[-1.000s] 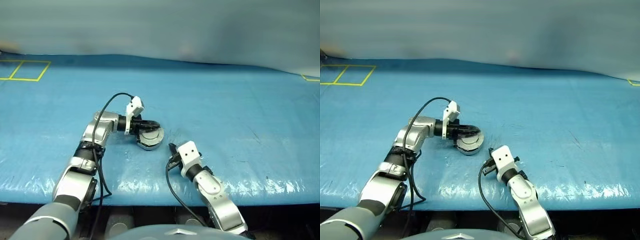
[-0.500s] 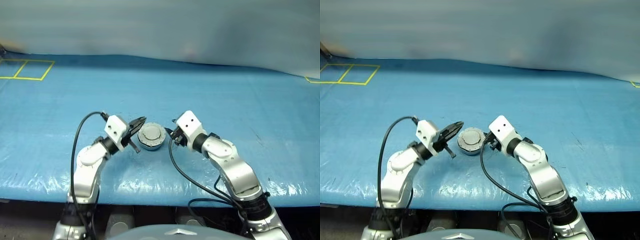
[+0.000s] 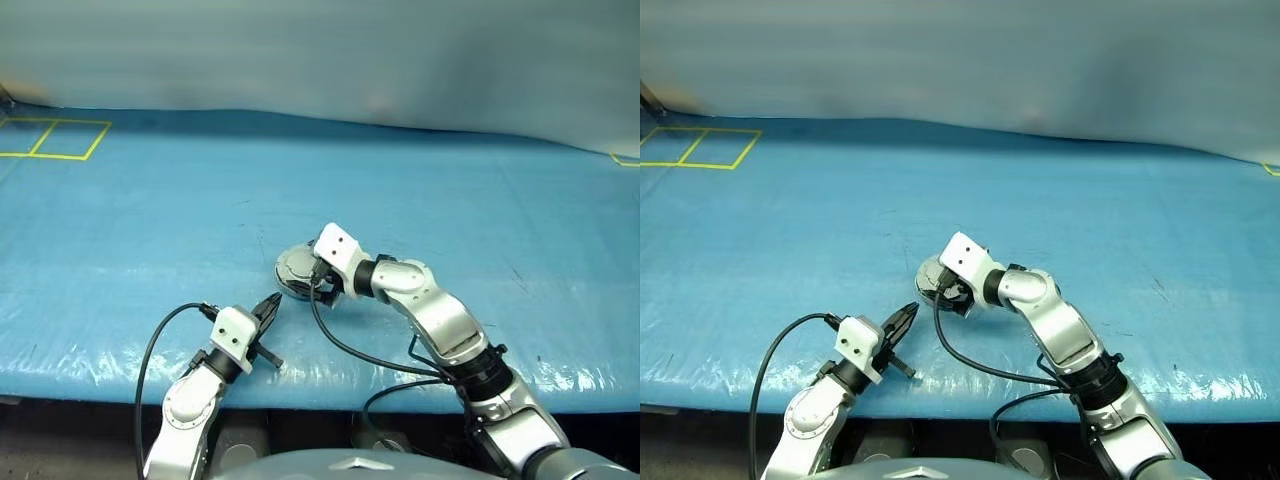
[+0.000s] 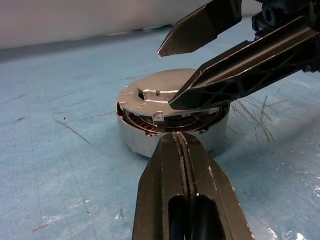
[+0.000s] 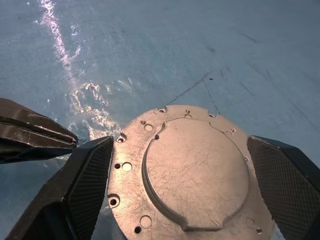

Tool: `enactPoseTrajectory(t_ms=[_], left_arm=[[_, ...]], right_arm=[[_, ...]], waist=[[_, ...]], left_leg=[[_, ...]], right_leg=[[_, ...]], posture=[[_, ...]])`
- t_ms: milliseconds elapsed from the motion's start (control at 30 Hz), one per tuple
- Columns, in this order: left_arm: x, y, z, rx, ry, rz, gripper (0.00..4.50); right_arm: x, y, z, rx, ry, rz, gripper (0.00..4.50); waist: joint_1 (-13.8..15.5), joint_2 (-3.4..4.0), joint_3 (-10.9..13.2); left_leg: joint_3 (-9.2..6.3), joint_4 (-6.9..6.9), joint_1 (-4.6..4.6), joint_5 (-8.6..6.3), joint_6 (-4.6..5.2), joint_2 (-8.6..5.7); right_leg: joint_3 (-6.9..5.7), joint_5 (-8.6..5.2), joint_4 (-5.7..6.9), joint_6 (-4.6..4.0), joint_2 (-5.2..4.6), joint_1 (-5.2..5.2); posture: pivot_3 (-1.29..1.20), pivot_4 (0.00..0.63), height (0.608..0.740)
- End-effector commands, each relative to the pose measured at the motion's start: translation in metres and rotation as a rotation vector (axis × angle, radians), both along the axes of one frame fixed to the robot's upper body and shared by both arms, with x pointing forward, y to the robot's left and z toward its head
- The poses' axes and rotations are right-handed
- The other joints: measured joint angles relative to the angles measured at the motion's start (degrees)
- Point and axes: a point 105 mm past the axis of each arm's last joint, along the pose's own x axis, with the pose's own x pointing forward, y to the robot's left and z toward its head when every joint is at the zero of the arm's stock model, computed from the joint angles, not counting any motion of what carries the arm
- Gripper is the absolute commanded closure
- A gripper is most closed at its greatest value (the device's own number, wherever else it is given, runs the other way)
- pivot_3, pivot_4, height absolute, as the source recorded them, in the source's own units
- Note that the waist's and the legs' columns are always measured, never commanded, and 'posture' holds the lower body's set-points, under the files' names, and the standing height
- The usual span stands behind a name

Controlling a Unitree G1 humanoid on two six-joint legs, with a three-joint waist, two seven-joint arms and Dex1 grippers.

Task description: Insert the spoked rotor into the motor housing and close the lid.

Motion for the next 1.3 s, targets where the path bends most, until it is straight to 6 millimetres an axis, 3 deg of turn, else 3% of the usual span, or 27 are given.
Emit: enactPoseTrajectory(t_ms=[33, 300, 500, 900, 1300], left_arm=[[0.001, 0.000, 0.005, -0.025, -0.039, 0.030, 4.50], [0.003, -0.001, -0.001, -0.012, -0.024, 0.036, 4.50], [0.003, -0.003, -0.002, -0.010, -0.016, 0.022, 4.50], [0.007, -0.003, 0.003, -0.037, -0.018, 0.032, 4.50], [0.007, -0.002, 0.004, -0.048, -0.018, 0.044, 4.50]], right_arm=[[0.007, 0.007, 0.011, 0.037, -0.038, 0.001, 0.03], [0.011, 0.008, 0.003, 0.058, 0.005, -0.031, 0.03], [0.011, 0.007, -0.002, 0.061, 0.022, -0.048, 1.48], [0.011, 0.012, 0.004, 0.082, -0.025, -0.069, 1.48], [0.011, 0.012, -0.010, 0.015, -0.039, -0.081, 1.48]], waist=[[0.0, 0.00, 0.0], [-0.1, 0.03, 0.0], [-0.1, 0.04, 0.0], [-0.1, 0.04, 0.0], [-0.4, 0.04, 0.0]], left_leg=[[0.00, -0.01, 0.00, 0.00, 0.00, 0.00], [0.00, -0.05, 0.01, -0.01, -0.01, 0.00], [0.01, -0.11, -0.01, -0.01, -0.02, 0.00], [0.05, -0.24, -0.02, -0.01, -0.02, 0.01], [0.06, -0.25, -0.01, -0.01, -0.02, 0.02]], right_leg=[[0.00, 0.00, 0.00, 0.00, 0.00, 0.00], [0.00, 0.00, 0.00, 0.00, 0.00, -0.04], [0.00, 0.00, -0.01, 0.00, 0.00, -0.35], [0.01, -0.01, -0.02, -0.02, 0.00, -0.45], [0.02, -0.01, -0.02, -0.02, 0.00, -0.46]], posture=[[0.00, 0.150, 0.740], [0.00, 0.150, 0.740], [0.00, 0.150, 0.740], [0.00, 0.150, 0.740], [0.00, 0.150, 0.740]])
